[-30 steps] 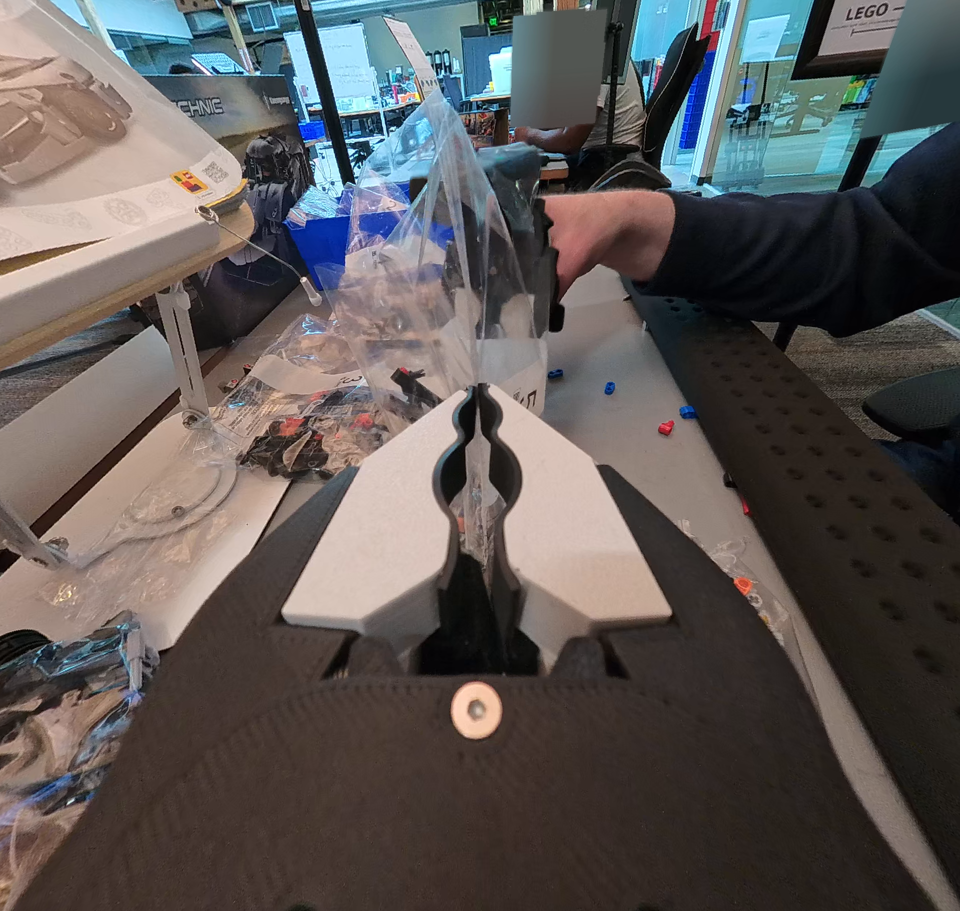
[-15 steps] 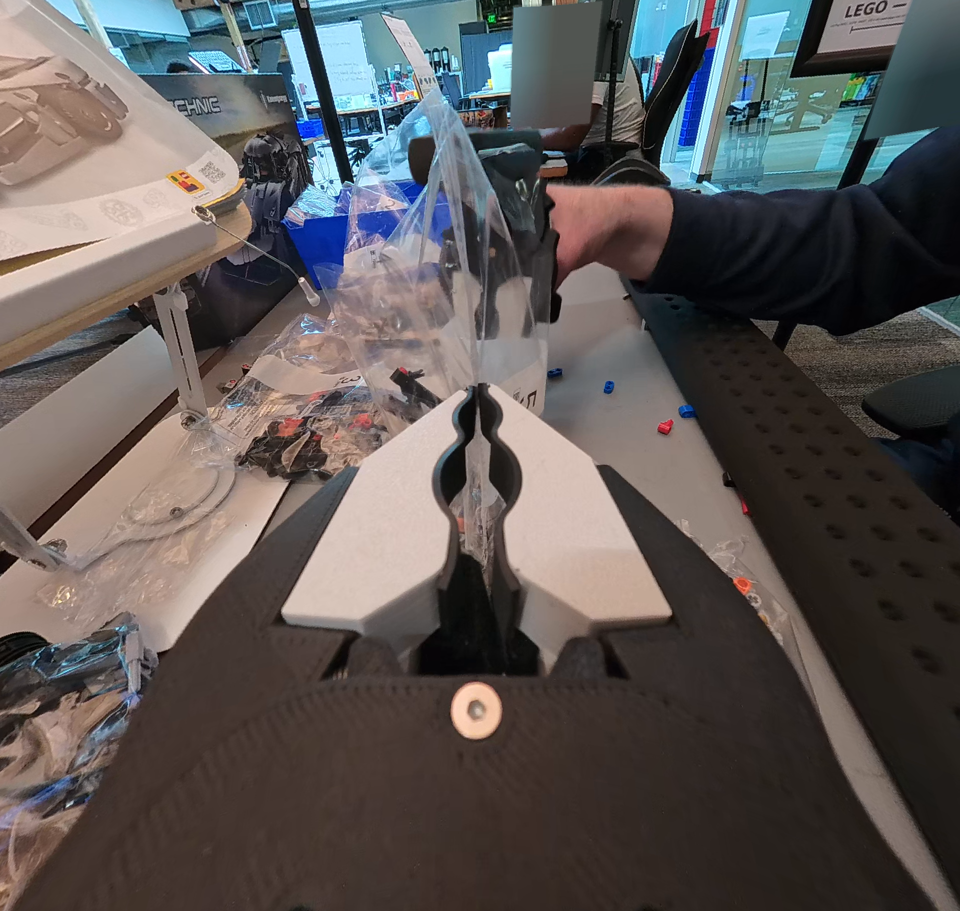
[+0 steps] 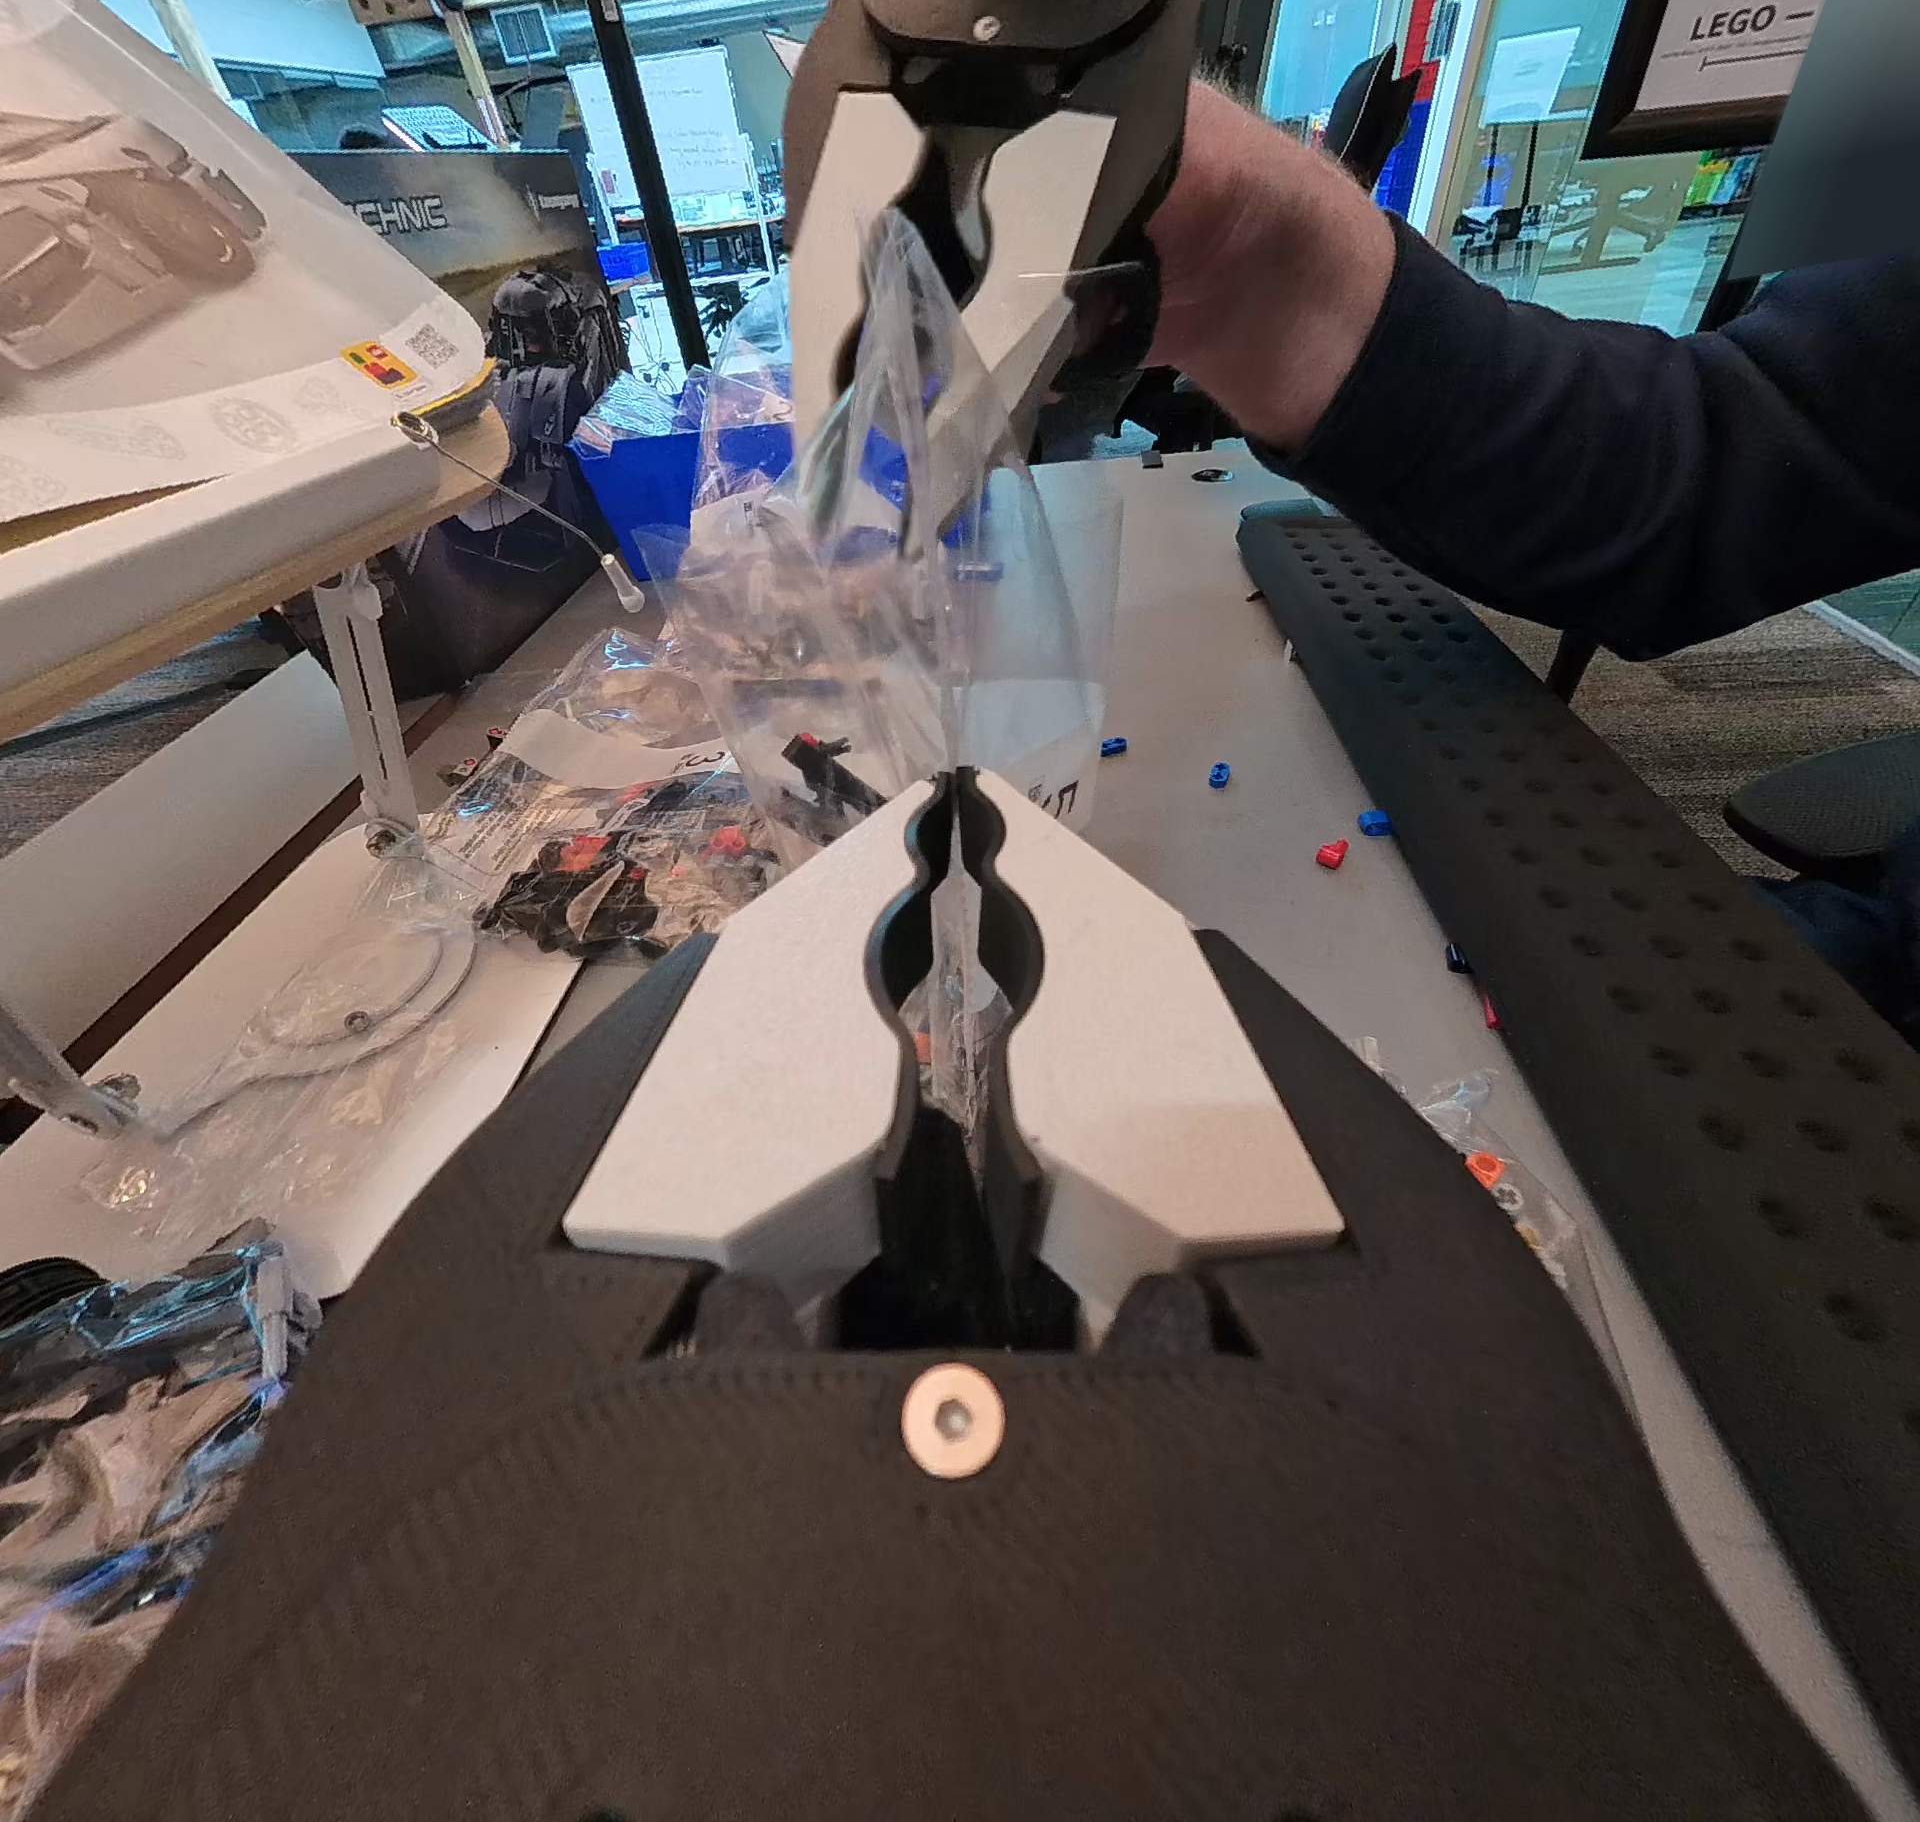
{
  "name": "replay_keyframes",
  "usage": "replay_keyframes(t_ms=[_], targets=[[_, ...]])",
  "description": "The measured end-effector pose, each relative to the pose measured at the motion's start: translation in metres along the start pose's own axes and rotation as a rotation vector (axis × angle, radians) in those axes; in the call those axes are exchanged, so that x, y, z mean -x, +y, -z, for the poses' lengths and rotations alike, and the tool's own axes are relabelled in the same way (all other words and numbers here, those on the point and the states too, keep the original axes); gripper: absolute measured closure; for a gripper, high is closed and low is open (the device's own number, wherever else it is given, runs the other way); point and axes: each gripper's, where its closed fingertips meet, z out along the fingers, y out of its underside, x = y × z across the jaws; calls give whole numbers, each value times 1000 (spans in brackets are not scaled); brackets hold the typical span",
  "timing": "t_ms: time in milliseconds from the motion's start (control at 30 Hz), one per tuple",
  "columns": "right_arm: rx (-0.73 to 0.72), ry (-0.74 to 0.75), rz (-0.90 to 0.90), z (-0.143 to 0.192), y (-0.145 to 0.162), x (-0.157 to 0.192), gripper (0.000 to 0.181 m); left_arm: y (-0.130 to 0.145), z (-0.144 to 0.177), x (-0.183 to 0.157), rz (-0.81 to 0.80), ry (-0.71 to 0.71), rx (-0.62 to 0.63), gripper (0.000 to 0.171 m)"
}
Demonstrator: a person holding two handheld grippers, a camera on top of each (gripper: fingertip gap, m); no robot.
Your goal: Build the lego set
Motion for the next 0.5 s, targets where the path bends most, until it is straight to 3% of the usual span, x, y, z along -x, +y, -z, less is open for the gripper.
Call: replay_keyframes(t_ms=[100, 200, 300, 500], targets=[[-45, 27, -52, 8, 4, -9, 159, 0, 0, 0, -1, 2, 0, 171], [-45, 26, -137, 17, 30, -17, 161, -1, 0, -1, -2, 3, 0, 171], [36, -15, -202, 15, 74, -13, 161, -1, -1, -1, -1, 5, -1, 171], [256, -116, -234, -26, 148, 15, 156, 0, -1, 0, 8, 3, -8, 171]])
